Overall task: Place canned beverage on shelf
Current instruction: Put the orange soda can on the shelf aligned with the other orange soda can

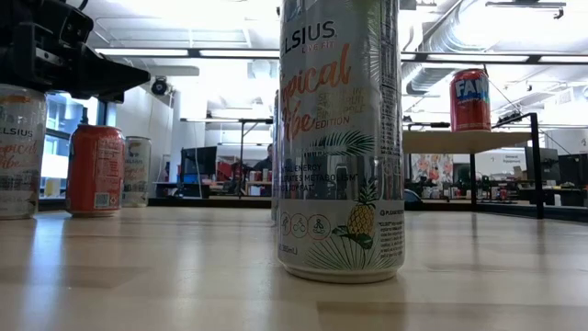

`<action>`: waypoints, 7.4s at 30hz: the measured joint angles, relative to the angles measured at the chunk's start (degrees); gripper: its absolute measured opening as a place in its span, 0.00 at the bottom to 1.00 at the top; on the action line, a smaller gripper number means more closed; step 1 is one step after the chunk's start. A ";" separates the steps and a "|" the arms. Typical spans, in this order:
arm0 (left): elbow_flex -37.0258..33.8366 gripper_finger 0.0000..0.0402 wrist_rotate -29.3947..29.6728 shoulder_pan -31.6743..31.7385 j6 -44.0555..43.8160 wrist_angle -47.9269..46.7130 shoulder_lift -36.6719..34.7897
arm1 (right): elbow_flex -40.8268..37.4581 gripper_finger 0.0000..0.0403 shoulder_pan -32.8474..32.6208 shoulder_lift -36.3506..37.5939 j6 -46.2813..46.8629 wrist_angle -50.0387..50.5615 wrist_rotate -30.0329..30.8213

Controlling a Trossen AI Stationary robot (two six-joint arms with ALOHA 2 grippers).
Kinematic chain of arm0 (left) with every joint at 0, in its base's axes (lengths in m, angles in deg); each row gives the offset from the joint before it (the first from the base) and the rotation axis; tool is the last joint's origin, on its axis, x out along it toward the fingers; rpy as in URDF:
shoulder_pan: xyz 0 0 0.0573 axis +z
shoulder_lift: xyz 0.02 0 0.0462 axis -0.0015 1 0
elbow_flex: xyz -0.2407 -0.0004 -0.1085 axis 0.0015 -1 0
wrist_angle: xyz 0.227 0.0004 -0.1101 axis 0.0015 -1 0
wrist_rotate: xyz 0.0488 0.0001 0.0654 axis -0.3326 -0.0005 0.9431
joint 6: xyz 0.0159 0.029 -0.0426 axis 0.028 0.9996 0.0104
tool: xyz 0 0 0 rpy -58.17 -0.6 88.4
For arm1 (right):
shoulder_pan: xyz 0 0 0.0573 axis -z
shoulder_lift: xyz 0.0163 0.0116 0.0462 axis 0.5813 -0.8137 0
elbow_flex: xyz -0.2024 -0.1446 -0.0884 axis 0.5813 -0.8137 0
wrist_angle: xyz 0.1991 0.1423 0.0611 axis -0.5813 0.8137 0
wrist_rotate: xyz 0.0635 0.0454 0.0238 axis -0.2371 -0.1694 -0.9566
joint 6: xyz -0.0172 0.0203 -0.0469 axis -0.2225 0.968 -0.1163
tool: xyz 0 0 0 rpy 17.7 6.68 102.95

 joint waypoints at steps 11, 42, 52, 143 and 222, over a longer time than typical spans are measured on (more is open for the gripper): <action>0.00 0.01 0.00 -0.01 0.00 0.00 0.02 | 17.24 0.71 9.72 0.50 -19.00 7.27 13.43; 0.00 0.01 0.00 0.00 0.01 0.00 0.00 | 35.74 0.71 86.35 -1.55 -80.24 7.60 16.00; 0.00 0.01 0.00 0.00 -0.01 0.01 0.01 | 35.66 0.71 91.14 -4.90 -81.58 7.49 13.42; 0.00 0.01 0.00 0.01 0.00 0.01 0.01 | 15.40 0.86 98.14 7.53 -82.94 -1.14 15.04; 0.00 0.01 0.01 0.00 0.00 0.01 0.00 | 15.42 0.86 101.51 11.96 -82.93 -3.69 19.09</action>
